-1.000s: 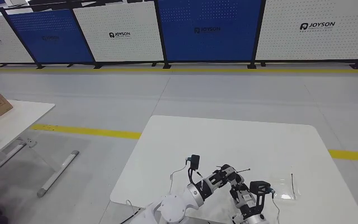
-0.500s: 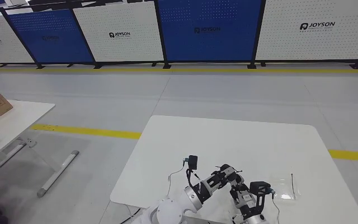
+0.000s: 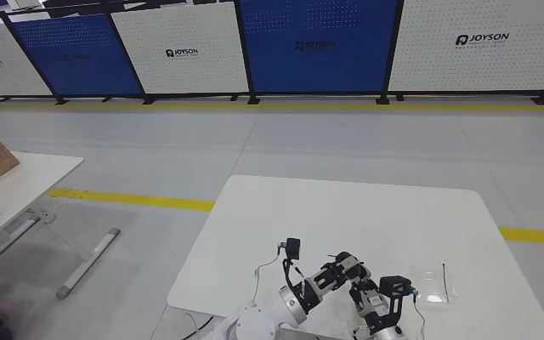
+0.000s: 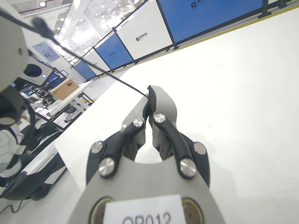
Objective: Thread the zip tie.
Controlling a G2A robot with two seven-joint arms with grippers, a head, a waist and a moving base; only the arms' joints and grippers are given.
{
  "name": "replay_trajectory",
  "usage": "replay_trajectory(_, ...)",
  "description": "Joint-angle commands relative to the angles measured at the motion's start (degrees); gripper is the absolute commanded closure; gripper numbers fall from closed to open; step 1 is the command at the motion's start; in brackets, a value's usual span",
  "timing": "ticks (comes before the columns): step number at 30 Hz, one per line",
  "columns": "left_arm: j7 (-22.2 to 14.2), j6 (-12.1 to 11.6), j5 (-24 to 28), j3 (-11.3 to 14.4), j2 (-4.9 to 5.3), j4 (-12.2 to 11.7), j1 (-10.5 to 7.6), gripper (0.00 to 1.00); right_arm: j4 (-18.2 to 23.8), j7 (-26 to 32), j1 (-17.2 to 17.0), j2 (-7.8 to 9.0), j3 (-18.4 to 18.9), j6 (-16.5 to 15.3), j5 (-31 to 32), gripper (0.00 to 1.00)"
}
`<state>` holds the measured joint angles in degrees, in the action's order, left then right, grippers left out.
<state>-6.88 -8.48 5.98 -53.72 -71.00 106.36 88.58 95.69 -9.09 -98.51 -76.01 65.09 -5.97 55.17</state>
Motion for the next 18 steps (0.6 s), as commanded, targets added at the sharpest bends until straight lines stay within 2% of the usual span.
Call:
replay_trajectory(1,0.2,0.0,0.0,-0.1,0.01,-0.2,-0.08,1.00,0.0,0.0,0.0,0.01,0.0,0.0,0.0,1.00)
replay_trajectory(5,0.3,0.1,0.1,0.0,-0.03,-0.3,-0.24,1.00,0.5,-0.3,-0.2,0.05,0.0,-0.4,-0.2,1.00)
replay_trajectory(6,0.7,0.3,-0.1,-0.1,-0.03,-0.4,-0.27,1.00,0.6,-0.4,-0.3,0.07,0.1,-0.5,-0.3,0.70)
replay_trajectory(7,1.1,0.5,-0.3,-0.2,-0.05,-0.6,-0.33,1.00,0.9,-0.5,-0.5,0.09,0.2,-0.6,-0.4,0.00)
replay_trajectory(13,2.7,1.9,1.7,-0.5,-0.40,-3.0,-1.98,1.00,2.2,-3.9,-2.0,0.20,1.6,-1.6,-2.6,0.00)
replay_trajectory(18,5.2,1.5,3.2,-1.5,-0.65,-5.1,-2.94,1.00,3.5,-7.0,-3.8,0.36,3.3,-2.6,-4.7,0.00)
